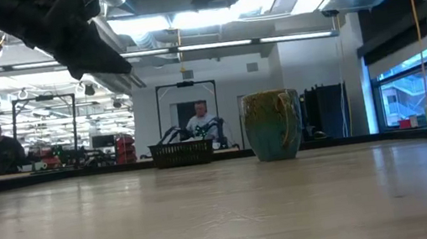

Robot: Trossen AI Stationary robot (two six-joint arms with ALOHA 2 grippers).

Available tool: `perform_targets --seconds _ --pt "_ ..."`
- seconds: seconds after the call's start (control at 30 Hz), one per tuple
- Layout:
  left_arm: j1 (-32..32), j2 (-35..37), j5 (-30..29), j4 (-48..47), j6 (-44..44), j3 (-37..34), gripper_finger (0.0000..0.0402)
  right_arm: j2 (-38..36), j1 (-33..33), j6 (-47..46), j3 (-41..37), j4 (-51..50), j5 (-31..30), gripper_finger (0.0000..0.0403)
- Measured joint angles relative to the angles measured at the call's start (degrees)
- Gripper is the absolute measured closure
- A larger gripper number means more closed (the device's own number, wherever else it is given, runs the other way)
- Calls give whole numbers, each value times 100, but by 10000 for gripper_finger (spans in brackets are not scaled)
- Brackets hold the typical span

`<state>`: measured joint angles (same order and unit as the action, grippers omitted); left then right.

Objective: Pick and place Stevia / Truvia into bins
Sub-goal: Put the stevia packet into the black container

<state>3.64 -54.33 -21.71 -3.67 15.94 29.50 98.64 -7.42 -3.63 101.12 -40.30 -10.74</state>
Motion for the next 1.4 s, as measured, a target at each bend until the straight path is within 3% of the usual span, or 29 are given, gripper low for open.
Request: perform_targets --seconds 0.23,0.37,0.53,0.93,1.4 --pt "-7 0 -514 298 -1 2 368 470 -1190 760 -5 743 1151 403" --pt "-31 1 -957 352 -8 2 368 1048 -1591 1015 312 788 1272 403" --pt "-112 2 -1061 349 0 2 368 1929 -1898 1153 971 622 1349 403" --pt "-317 1 -1113 347 153 2 368 3815 -2180 1243 2624 -703 1524 403" --pt "-315 1 -1187 347 192 0 368 4066 -2190 1323 2603 -708 1534 392"
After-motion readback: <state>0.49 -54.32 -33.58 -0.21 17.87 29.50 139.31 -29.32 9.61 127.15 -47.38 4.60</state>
